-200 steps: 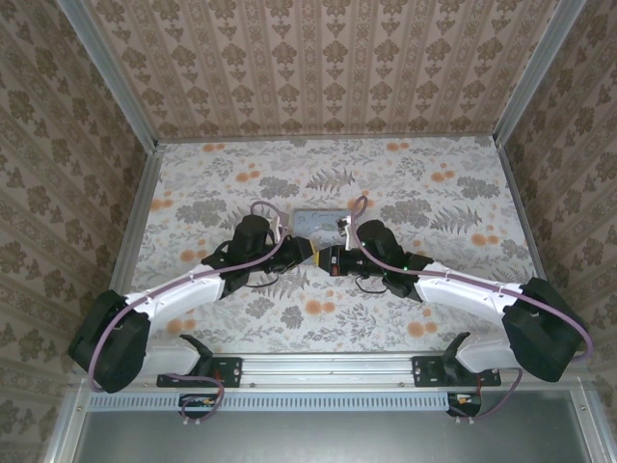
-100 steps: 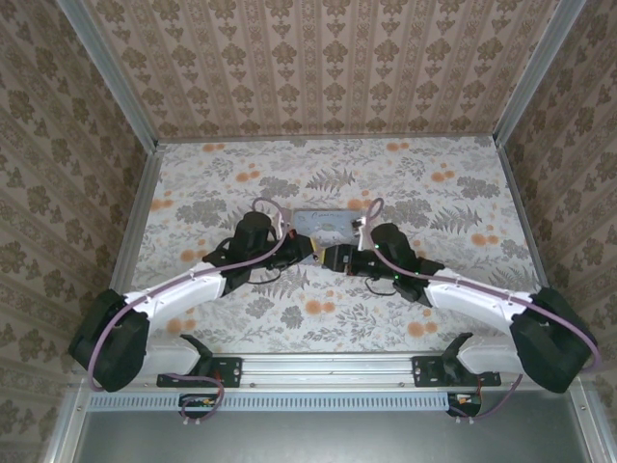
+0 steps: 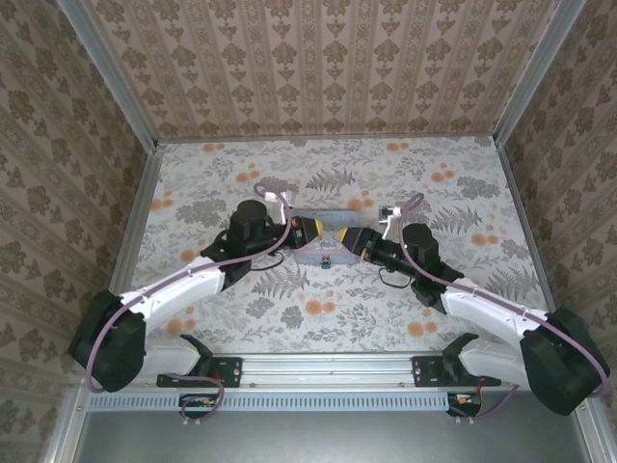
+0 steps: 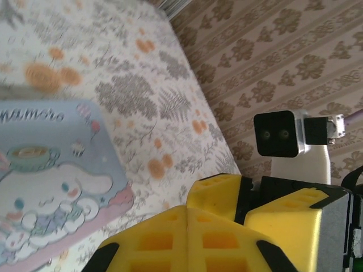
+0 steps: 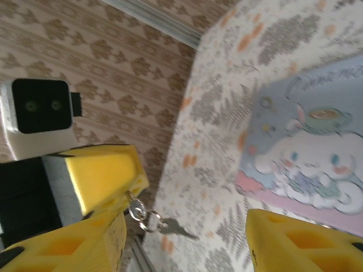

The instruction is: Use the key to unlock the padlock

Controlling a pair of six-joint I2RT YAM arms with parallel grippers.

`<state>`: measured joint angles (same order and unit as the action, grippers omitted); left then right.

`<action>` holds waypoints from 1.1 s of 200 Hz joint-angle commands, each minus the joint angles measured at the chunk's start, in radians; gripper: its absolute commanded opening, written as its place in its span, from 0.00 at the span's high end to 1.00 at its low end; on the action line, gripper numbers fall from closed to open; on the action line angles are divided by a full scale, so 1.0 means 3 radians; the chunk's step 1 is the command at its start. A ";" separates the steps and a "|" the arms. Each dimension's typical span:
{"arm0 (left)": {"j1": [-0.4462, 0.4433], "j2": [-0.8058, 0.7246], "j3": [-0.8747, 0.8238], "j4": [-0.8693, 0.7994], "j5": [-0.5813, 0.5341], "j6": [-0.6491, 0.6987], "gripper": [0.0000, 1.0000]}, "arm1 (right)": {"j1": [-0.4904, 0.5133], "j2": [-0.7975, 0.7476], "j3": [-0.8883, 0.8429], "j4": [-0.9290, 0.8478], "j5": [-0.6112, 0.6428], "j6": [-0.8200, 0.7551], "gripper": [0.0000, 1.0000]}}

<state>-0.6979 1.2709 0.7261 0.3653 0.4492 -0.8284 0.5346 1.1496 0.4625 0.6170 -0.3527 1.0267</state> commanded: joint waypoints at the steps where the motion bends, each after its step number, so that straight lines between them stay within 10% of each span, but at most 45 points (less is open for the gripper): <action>1: 0.0037 0.0060 0.0103 0.0446 -0.0028 0.0217 1.00 | -0.0013 0.0122 0.0051 0.0701 -0.0041 0.0329 0.41; 95: 0.0042 0.0343 -0.0065 0.1623 -0.0239 -0.0260 1.00 | -0.0009 0.0607 0.0206 0.1582 -0.0027 0.0687 0.45; 220: -0.0008 0.0470 -0.0051 0.1738 -0.0264 -0.0423 1.00 | 0.0029 0.0982 0.0385 0.1912 -0.0133 0.0790 0.60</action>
<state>-0.6937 1.3972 0.7128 0.8394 0.3767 -0.9417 0.5354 1.4158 0.5564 1.1275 -0.3603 1.2495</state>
